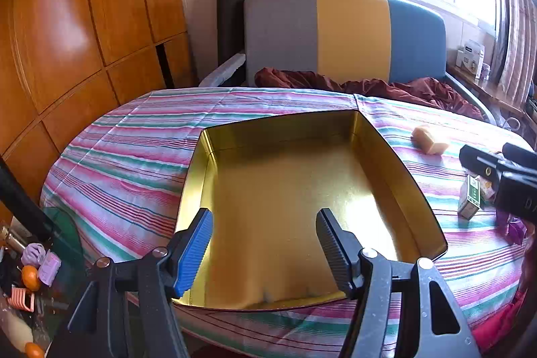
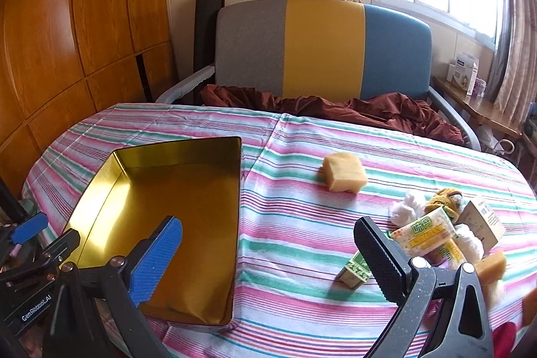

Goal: Organize objects

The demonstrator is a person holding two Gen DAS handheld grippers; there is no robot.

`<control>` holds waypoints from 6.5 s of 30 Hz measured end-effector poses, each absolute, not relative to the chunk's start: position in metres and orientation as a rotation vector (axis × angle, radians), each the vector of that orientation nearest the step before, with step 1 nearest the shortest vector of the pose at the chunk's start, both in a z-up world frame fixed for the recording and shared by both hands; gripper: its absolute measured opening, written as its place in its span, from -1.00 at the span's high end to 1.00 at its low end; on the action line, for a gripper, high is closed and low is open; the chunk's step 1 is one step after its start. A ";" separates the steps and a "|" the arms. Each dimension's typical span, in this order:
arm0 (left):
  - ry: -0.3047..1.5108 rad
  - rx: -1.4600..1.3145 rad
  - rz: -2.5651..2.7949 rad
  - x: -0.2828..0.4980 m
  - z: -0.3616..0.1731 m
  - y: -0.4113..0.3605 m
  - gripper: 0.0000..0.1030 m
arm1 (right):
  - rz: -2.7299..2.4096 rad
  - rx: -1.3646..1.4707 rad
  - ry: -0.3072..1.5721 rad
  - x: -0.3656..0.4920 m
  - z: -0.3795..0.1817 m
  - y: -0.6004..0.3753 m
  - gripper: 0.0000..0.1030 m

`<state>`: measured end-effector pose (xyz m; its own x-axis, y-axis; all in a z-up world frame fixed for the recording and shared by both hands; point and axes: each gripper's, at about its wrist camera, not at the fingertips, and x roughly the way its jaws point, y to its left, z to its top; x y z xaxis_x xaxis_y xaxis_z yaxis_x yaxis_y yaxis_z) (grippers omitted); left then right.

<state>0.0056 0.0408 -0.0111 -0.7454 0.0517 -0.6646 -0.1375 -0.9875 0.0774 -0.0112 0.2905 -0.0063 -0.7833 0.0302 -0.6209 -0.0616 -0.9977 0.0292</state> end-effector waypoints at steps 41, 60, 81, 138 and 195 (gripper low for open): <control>0.325 -1.220 1.984 -0.029 -0.056 0.283 -0.33 | 2.492 -0.790 1.149 0.042 -0.037 0.586 -1.00; 0.398 -1.218 2.030 -0.058 -0.110 0.338 0.42 | 2.555 -0.857 1.086 0.029 -0.034 0.575 -1.00; 0.384 -1.012 2.047 0.000 -0.113 0.279 0.41 | 2.552 -1.411 0.789 -0.010 -0.073 0.518 -0.21; 0.155 -1.360 2.676 -0.190 -0.064 0.018 0.17 | 2.376 -1.686 0.134 -0.046 -0.119 0.470 0.28; -0.190 -1.178 2.767 -0.033 -0.030 -0.060 0.17 | 3.053 -1.580 0.264 -0.072 -0.021 0.252 0.32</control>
<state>-0.0331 -0.0603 -0.0305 -0.6873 0.1667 -0.7070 -0.0683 -0.9838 -0.1656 -0.0719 0.2518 -0.0213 -0.5432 -0.3354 -0.7697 0.1983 -0.9420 0.2706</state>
